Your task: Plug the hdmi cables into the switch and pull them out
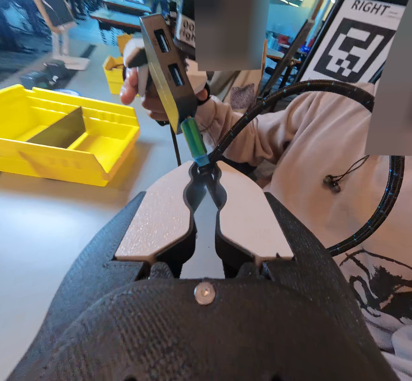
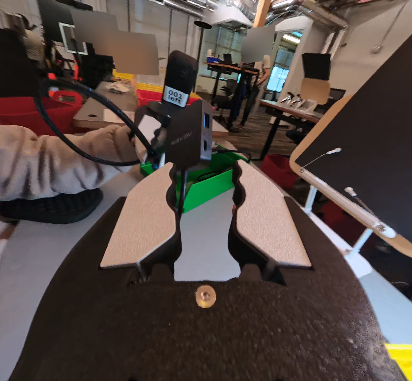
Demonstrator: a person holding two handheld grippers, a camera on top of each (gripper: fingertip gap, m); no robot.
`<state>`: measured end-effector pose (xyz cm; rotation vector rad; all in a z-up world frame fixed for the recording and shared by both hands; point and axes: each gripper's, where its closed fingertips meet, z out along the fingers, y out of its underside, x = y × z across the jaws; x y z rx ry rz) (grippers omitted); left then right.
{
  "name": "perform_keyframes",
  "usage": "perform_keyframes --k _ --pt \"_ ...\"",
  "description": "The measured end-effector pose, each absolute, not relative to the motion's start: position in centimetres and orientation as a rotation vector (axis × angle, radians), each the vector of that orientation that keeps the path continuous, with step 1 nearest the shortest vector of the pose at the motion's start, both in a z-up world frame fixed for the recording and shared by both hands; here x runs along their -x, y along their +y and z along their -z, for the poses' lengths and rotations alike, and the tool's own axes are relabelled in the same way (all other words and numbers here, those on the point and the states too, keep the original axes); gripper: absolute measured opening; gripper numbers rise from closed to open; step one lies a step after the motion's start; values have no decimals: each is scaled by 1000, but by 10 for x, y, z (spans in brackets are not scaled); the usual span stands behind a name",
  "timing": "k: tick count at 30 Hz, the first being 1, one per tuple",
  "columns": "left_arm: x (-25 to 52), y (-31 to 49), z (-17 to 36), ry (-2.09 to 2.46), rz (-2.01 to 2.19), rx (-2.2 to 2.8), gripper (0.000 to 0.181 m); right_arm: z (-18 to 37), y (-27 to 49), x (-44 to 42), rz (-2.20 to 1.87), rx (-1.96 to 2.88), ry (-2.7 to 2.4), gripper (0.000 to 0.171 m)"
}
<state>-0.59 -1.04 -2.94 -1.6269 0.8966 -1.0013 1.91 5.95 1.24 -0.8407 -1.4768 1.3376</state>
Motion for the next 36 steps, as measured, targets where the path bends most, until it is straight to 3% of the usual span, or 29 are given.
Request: perform_keyframes --k 9,15,18,24,32,36 --pt "20 14 80 846 810 1760 17 28 48 -3 -1421 1035 -1669 16" --pt "67 33 52 740 169 1766 28 22 62 4 -1428 1156 -1529 14" --pt "94 26 6 609 -137 1659 25 20 79 3 -1406 1212 -1451 14" --pt "52 -2 -35 659 -219 1525 30 13 115 5 -1511 1371 -1150 14" --pt "-31 40 46 804 -199 1729 32 7 153 -5 -1656 1469 -783 14" --pt "-10 81 89 635 -338 1829 42 -3 161 -15 -1789 1460 -614 14"
